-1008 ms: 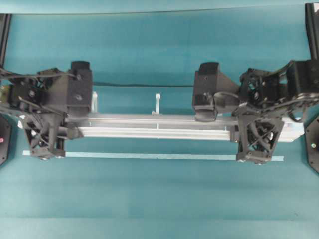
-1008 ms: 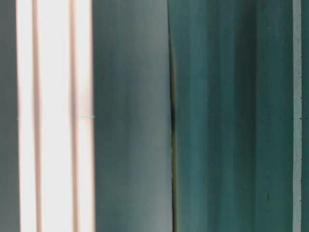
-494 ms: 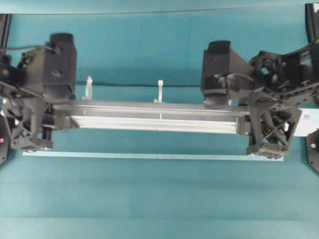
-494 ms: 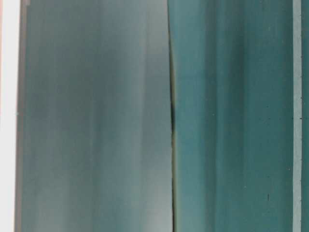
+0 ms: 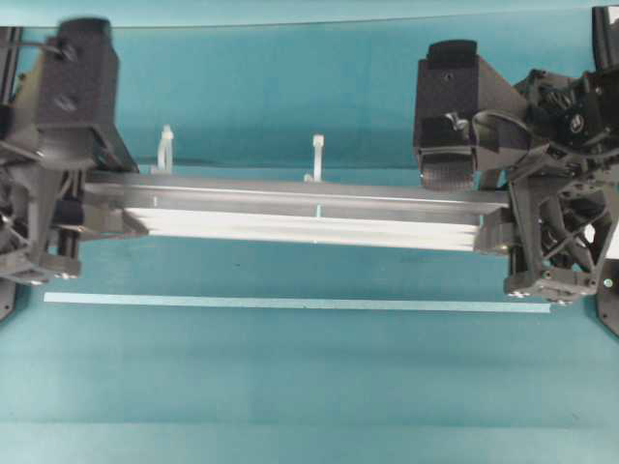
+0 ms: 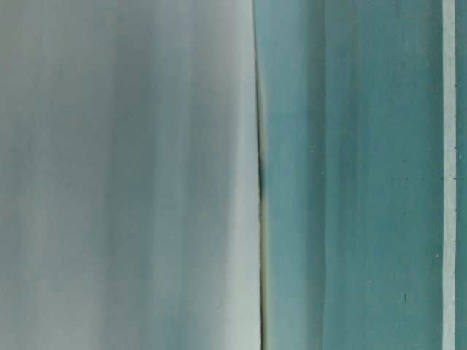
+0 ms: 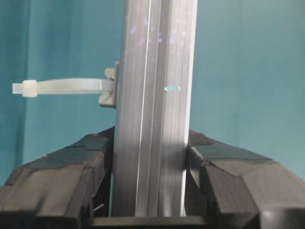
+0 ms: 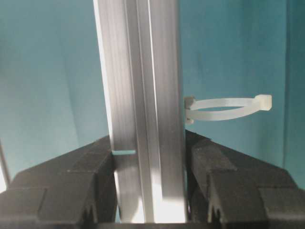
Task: Lift the large metal rail with both hands.
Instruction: 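Lift the rail upward with both grippers together, then lower the held rail back onto the table with both grippers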
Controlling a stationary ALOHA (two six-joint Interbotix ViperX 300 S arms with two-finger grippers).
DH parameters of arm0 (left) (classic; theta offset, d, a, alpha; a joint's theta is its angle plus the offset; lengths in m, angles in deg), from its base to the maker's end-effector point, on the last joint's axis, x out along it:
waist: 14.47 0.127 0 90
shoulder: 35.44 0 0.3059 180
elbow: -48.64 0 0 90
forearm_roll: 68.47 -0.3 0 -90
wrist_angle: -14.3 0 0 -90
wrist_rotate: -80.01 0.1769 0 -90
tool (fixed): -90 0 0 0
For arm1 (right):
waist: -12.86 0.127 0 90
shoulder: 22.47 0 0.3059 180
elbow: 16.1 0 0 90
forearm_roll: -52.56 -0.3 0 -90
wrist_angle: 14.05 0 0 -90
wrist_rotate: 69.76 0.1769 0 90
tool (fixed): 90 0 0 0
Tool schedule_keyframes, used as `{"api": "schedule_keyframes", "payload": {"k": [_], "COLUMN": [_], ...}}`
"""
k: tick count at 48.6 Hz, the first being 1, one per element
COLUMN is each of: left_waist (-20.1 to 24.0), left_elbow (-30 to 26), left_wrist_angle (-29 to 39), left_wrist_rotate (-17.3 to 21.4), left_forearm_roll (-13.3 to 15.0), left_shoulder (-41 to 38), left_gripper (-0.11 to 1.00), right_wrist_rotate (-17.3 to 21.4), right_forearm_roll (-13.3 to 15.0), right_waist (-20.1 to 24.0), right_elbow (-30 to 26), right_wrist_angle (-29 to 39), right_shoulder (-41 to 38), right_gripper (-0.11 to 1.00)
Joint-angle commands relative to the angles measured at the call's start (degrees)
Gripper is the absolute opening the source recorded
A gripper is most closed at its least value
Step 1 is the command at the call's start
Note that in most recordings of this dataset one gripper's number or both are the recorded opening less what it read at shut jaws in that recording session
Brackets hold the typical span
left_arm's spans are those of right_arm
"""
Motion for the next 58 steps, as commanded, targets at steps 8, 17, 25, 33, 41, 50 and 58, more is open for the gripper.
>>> {"api": "schedule_keyframes", "payload": {"k": [8,17,25,33,41,50,58], "left_waist": [0.2,0.0,-0.1,-0.1,-0.1,-0.3,-0.3], "left_elbow": [-3.6,-3.5,-3.4,-3.1,-3.1,-3.1,-2.0], "left_wrist_angle": [-0.1,-0.1,-0.1,-0.1,-0.1,-0.1,-0.3], "left_wrist_rotate": [-0.2,-0.2,-0.2,-0.3,-0.3,-0.3,-0.4], "left_forearm_roll": [-0.2,-0.2,-0.2,-0.2,-0.2,-0.1,-0.2], "left_shoulder": [0.1,0.1,0.1,0.3,0.4,0.4,0.2], "left_gripper": [0.37,0.37,0.37,0.37,0.37,0.37,0.37], "right_wrist_rotate": [0.4,0.4,0.5,0.5,0.5,0.4,0.3], "right_forearm_roll": [0.1,0.1,0.1,1.3,1.4,1.4,1.5], "right_waist": [0.5,0.5,0.5,0.7,0.8,1.0,1.0], "right_elbow": [-3.2,-3.2,-3.7,-5.3,-5.5,-5.5,-5.0], "right_wrist_angle": [0.1,0.1,0.0,0.2,1.4,1.6,1.3], "right_shoulder": [-0.4,-0.4,-0.4,-0.4,-0.6,-0.8,-0.8], "right_gripper": [0.39,0.39,0.39,0.39,0.39,0.39,0.39]}}
